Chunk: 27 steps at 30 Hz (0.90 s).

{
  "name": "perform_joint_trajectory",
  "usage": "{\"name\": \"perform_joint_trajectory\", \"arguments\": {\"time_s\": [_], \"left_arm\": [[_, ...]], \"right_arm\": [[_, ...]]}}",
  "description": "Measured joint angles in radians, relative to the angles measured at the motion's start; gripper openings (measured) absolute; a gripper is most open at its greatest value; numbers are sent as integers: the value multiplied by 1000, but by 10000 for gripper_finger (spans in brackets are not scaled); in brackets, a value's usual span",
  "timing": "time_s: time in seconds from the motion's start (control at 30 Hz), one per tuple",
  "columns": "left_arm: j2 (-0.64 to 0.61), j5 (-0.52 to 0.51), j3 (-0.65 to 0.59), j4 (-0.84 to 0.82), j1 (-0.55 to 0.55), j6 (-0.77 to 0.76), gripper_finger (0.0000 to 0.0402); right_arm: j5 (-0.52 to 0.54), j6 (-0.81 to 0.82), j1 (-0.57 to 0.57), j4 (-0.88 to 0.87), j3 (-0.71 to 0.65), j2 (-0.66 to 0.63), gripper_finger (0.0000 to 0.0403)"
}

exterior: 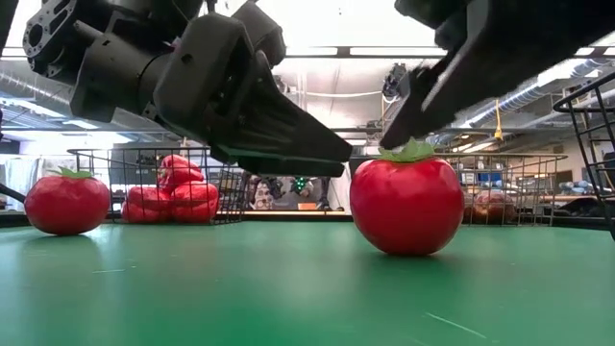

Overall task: Sort produce into baskets
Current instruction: Put the red tomato into the bottom black wire basket

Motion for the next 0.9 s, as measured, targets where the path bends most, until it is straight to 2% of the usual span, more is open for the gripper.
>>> {"name": "perform_joint_trajectory", "arguments": {"time_s": [0.17, 0.4, 0.57, 0.9], "left_arm": [[0, -22, 0, -14, 0, -1, 352], [0, -13, 0, -11, 0, 6, 340], [0, -11, 0, -14, 0, 3, 331], [0, -20, 0, -16, 0, -7, 324]], "right_arm": [[-76, -24, -10, 6, 31, 77, 344], [-83, -59, -24, 0, 91, 181, 344], [-86, -112, -23, -26, 125, 204, 340], [-67, -105, -23, -97, 136, 177, 270]]}}
